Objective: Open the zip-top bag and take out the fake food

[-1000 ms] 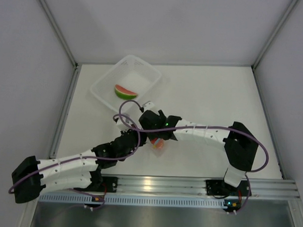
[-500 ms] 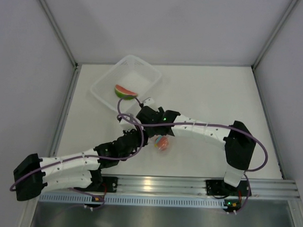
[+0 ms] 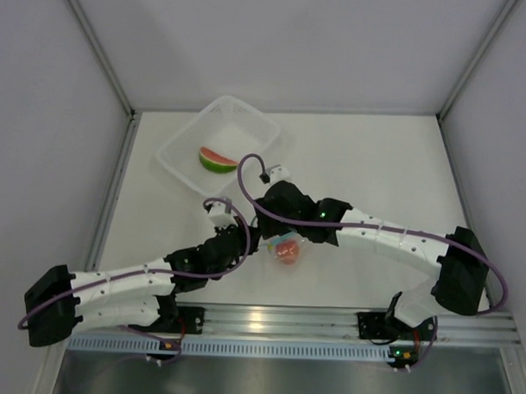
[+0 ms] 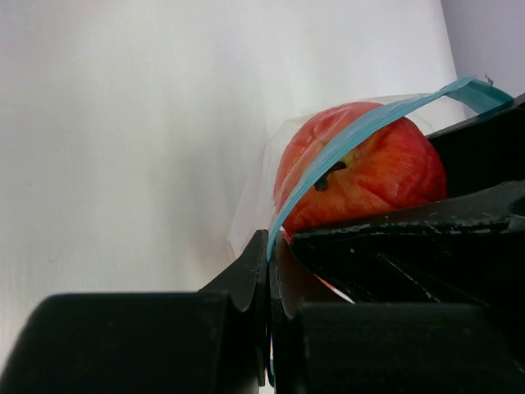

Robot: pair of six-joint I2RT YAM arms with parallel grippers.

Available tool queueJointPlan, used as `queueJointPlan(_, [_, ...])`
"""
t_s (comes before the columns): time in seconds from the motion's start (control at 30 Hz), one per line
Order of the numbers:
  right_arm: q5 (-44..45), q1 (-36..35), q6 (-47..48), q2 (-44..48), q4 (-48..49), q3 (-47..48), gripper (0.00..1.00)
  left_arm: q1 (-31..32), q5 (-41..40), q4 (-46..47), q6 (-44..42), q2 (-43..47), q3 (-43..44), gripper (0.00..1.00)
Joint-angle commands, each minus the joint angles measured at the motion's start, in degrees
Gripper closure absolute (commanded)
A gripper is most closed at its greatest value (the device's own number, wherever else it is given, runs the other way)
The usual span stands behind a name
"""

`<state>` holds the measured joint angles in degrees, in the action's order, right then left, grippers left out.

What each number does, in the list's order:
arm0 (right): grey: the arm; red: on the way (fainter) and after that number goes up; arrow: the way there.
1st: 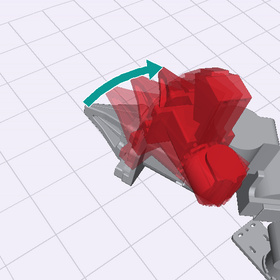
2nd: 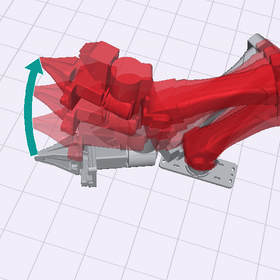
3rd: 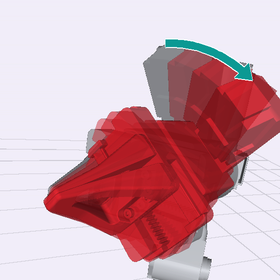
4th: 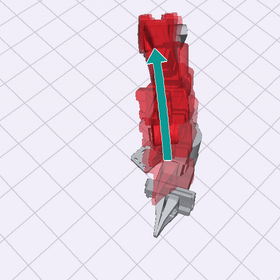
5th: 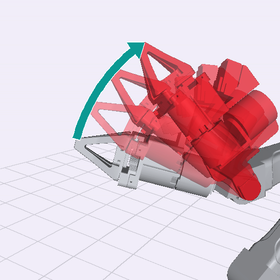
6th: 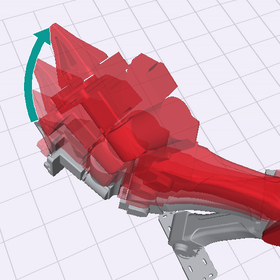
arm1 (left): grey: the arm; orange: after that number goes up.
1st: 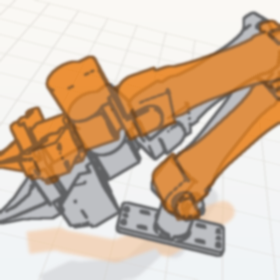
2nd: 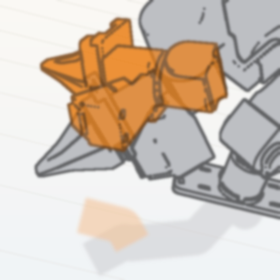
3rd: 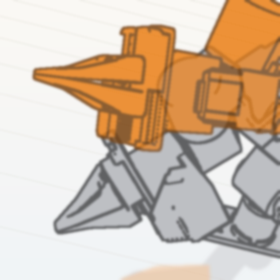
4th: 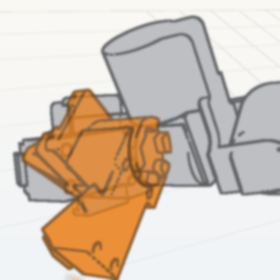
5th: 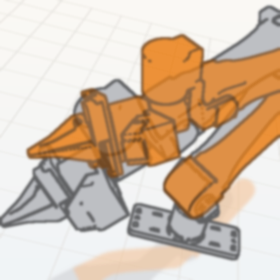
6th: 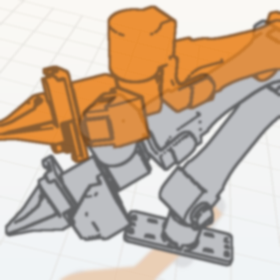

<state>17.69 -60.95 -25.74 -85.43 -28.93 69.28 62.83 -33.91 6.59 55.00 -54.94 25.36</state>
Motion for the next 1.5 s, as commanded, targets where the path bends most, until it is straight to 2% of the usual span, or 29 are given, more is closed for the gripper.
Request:
queueJointPlan(0.0, [-4.1, 0.5, -2.4, 0.6, 10.2, 0.2, 0.68, 0.5, 0.5, 0.8, 1.0, -0.8, 1.1, 1.00])
queueJointPlan(0.13, [-10.1, 0.5, -2.7, 1.1, 14.2, -0.9, 0.68, 0.5, -0.8, 0.8, 1.6, -1.8, 0.7, 1.00])
queueJointPlan(0.27, [-12.6, 0.6, 0.0, 2.1, 13.1, -0.4, 0.68, 0.5, -2.2, 0.7, 3.0, -1.5, -0.7, 1.00])
queueJointPlan(0.37, [-14.6, 1.3, -0.6, 4.8, 15.0, -3.4, 0.67, 0.5, -2.6, 0.7, 3.7, -0.6, -1.7, 1.00])
queueJointPlan(0.5, [-16.5, 2.7, -4.5, 9.3, 24.9, -8.4, 0.67, 0.5, -2.1, 0.9, 4.8, 0.4, -2.1, 1.00])
queueJointPlan(0.73, [-15.1, 2.8, -8.7, 9.0, 31.7, -9.3, 0.68, 0.5, 0.3, 0.7, 6.4, 1.5, -0.8, 1.00])
queueJointPlan(0.87, [-19.3, 3.3, -8.9, 7.6, 33.8, -5.7, 0.68, 0.5, -0.9, 0.6, 8.0, 1.6, -1.3, 1.00])
queueJointPlan(1.07, [-19.1, 4.9, -7.2, 5.1, 31.9, 0.7, 0.67, 0.5, -2.1, 0.1, 10.0, 2.5, -2.9, 1.00])
queueJointPlan(1.47, [-19.7, 14.8, 2.9, -14.1, 23.5, 23.4, 0.66, 0.5, -2.2, -1.8, 10.3, 7.7, -3.9, 1.00])
